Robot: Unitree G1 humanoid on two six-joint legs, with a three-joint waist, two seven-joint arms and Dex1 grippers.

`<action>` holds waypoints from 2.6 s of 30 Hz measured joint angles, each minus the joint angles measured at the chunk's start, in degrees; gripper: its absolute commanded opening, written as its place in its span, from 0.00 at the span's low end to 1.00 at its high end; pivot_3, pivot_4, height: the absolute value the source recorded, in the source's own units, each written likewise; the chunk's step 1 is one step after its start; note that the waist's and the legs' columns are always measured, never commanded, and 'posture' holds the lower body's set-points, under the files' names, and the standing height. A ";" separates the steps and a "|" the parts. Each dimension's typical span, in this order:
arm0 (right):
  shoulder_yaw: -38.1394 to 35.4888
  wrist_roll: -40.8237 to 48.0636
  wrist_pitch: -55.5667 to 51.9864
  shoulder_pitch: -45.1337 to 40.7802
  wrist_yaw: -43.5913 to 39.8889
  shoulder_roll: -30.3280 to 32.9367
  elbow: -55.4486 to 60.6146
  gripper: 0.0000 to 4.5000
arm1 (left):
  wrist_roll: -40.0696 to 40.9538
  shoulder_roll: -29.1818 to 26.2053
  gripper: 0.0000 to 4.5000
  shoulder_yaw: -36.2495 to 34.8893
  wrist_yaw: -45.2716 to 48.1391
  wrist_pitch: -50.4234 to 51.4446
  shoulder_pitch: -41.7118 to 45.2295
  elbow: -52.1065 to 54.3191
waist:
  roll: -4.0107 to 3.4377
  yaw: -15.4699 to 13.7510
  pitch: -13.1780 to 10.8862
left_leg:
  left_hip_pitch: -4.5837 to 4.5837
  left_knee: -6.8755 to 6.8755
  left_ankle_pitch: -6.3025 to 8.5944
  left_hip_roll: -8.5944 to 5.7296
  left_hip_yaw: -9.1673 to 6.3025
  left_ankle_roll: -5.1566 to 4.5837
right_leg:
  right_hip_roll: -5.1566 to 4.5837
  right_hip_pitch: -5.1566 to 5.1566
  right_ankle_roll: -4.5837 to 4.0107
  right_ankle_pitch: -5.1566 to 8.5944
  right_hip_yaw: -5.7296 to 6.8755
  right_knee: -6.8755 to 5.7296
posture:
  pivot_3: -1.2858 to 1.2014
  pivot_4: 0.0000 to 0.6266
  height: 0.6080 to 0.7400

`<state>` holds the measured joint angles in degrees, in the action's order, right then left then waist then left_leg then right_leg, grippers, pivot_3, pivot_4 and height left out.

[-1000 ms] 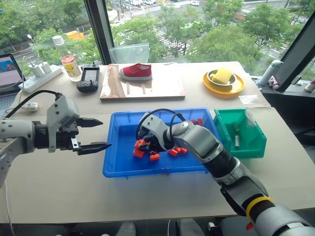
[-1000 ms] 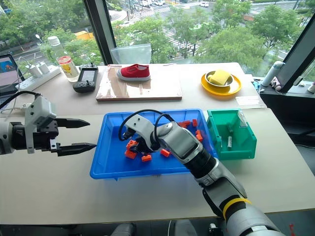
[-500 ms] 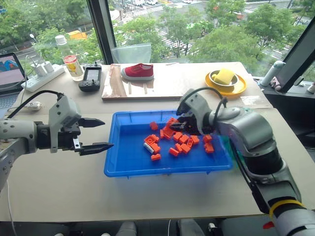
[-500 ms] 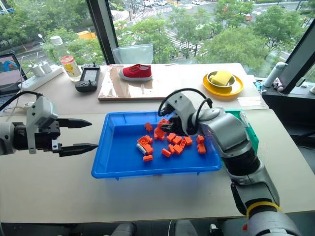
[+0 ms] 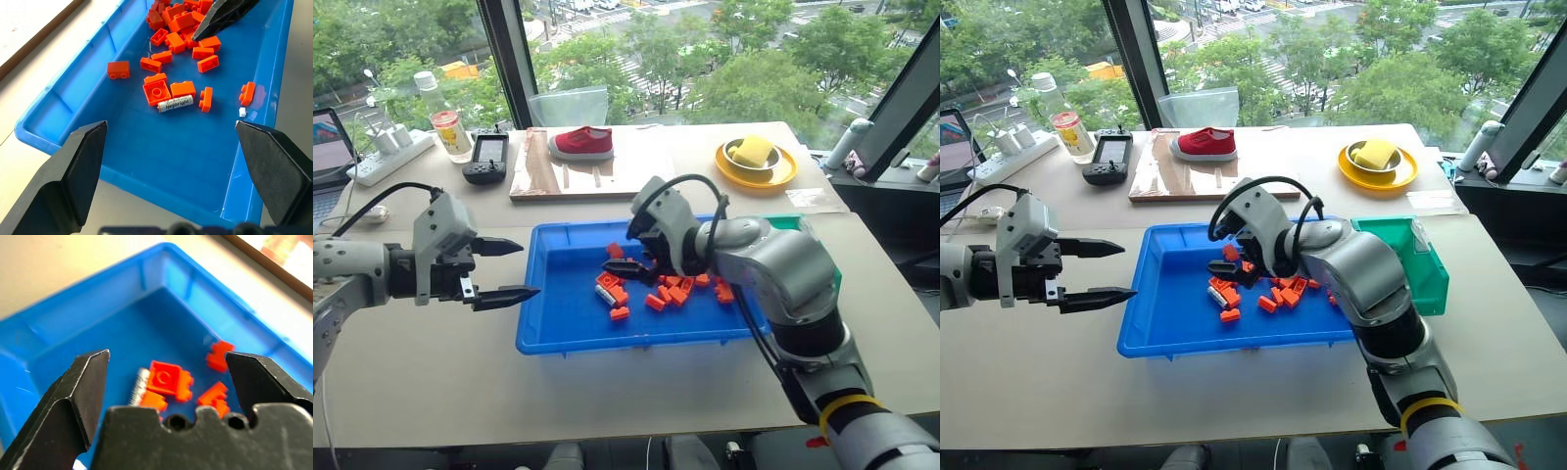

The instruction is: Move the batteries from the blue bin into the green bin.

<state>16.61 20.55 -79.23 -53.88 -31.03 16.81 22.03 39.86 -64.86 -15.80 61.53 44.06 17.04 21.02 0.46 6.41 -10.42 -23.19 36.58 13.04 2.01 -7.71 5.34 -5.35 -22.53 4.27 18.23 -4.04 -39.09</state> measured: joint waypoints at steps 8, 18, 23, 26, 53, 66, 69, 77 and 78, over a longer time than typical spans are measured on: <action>10.45 -0.68 2.69 3.11 0.49 -1.04 -6.69 0.99 | -0.12 0.00 1.00 0.56 0.18 -0.07 0.21 -0.56 | 0.00 0.29 0.00 | 0.04 0.00 0.00 0.01 0.00 0.00 | 0.02 -0.04 0.00 0.00 0.00 0.02 | 0.52 0.24 1.00; 16.08 -3.90 10.21 2.54 -1.47 -1.53 -15.19 0.99 | -0.27 0.02 1.00 1.18 0.47 -0.18 0.78 -0.78 | 0.00 0.47 0.00 | 0.05 0.00 0.00 0.01 0.00 0.00 | 0.02 -0.04 0.00 0.00 0.00 0.01 | 0.52 0.24 1.00; 16.43 -5.58 12.42 2.36 -2.02 -1.85 -18.40 0.99 | -0.33 0.02 1.00 1.24 0.47 -0.28 1.08 -0.85 | 0.00 0.51 0.00 | 0.06 0.00 0.00 0.01 0.00 0.00 | 0.03 -0.04 0.00 0.00 0.00 0.00 | 0.52 0.24 1.00; 16.58 -6.48 13.54 2.10 -2.41 -2.14 -20.44 0.99 | -0.33 0.16 1.00 1.31 0.47 -0.35 1.20 -0.91 | 0.00 0.54 0.00 | 0.06 0.00 0.00 0.01 -0.01 0.00 | 0.03 -0.03 0.00 0.00 0.00 0.00 | 0.52 0.24 1.00; 6.94 -7.27 7.49 2.50 -2.44 -1.73 -10.90 0.06 | -0.25 0.89 1.00 1.35 -0.06 -0.39 1.34 -0.60 | 0.00 0.46 0.00 | 0.03 0.00 0.00 0.00 -0.02 0.00 | 0.02 -0.04 0.00 0.00 0.00 -0.02 | 0.52 0.24 1.00; -19.92 -6.05 -5.08 4.81 -0.27 29.08 -3.76 0.06 | -0.32 1.76 1.00 1.60 -0.19 -0.36 0.98 -0.61 | 0.01 -1.91 -0.01 | -0.01 0.02 0.02 -0.10 0.11 -0.03 | -0.12 0.10 0.00 0.00 -0.05 0.24 | 0.52 0.24 1.00; -20.70 -8.02 -2.85 13.33 0.03 36.17 -6.43 0.06 | -0.41 2.07 1.00 2.07 -0.20 -0.41 1.26 -0.71 | -0.01 -2.09 -0.01 | 0.01 0.02 0.08 -0.06 0.19 -0.13 | -0.09 0.04 0.00 0.00 -0.12 0.22 | 0.52 0.24 1.00; -21.56 -7.44 -0.86 21.91 0.99 34.00 -5.99 0.50 | -0.52 2.80 1.00 3.29 -0.16 -0.57 2.19 -0.68 | -0.01 -0.91 -0.02 | 0.01 0.02 0.08 -0.05 0.20 -0.20 | -0.06 0.03 0.00 0.00 -0.15 0.15 | 0.52 0.24 1.00; -21.56 -7.42 -0.62 21.96 1.18 33.85 -5.76 0.57 | -0.53 2.89 1.00 3.29 -0.16 -0.59 2.26 -0.68 | -0.01 -0.96 -0.02 | 0.01 0.02 0.08 -0.05 0.20 -0.20 | -0.07 0.03 0.00 0.00 -0.15 0.15 | 0.52 0.24 1.00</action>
<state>-4.95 13.13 -79.84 -31.92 -29.85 50.66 16.27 39.33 -61.96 -12.51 61.37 43.47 19.31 20.34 0.44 5.44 -10.44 -23.18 36.60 13.12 1.95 -7.51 5.14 -5.42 -22.49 4.27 18.23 -4.19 -38.94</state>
